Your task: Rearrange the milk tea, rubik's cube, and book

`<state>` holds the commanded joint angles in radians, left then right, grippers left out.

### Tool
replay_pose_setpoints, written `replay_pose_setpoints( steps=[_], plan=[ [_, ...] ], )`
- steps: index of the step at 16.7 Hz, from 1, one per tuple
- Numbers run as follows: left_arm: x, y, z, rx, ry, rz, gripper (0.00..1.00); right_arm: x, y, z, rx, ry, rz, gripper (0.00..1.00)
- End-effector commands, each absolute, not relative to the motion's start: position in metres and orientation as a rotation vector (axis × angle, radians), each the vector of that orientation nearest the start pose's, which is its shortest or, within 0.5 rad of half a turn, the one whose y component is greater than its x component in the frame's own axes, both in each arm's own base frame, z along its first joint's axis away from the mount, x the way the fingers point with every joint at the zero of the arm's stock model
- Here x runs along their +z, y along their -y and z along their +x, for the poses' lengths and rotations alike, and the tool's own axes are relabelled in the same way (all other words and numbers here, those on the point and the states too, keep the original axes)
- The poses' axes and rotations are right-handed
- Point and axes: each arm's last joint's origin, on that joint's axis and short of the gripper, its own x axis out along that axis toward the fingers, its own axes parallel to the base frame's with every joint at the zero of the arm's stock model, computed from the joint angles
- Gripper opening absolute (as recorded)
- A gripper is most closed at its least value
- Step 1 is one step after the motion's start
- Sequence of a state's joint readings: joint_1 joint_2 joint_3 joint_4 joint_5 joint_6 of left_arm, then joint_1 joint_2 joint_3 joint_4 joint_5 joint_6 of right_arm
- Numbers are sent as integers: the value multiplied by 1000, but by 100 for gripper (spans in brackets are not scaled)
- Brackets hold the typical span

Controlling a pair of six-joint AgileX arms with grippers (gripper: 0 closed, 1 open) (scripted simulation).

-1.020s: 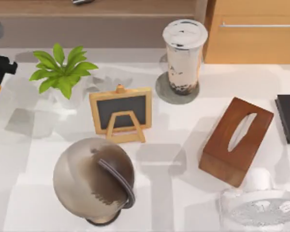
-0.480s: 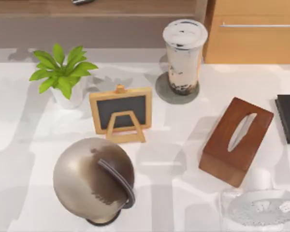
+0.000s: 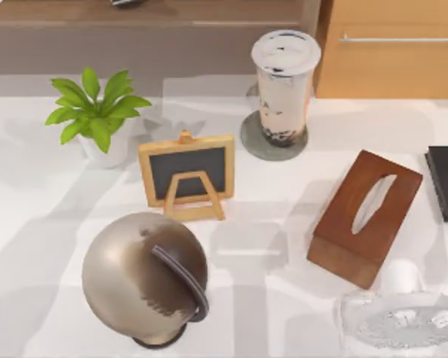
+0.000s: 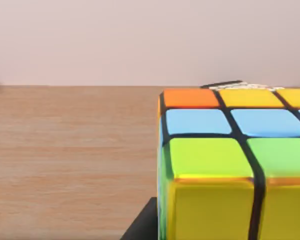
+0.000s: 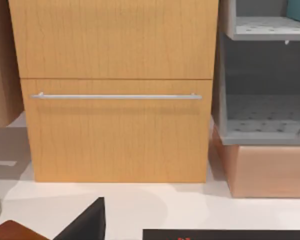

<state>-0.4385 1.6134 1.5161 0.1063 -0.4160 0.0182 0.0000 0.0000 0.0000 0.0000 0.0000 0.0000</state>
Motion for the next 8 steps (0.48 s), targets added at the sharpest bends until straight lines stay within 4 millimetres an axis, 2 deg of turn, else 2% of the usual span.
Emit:
replay_pose_setpoints(
  steps=[2, 8],
  plan=[
    [395, 153, 355, -16, 0, -1, 0, 160, 1, 106, 0, 0, 0, 100],
    [395, 150, 359, 0, -2, 7, 0, 160, 1, 106, 0, 0, 0, 100]
  ],
)
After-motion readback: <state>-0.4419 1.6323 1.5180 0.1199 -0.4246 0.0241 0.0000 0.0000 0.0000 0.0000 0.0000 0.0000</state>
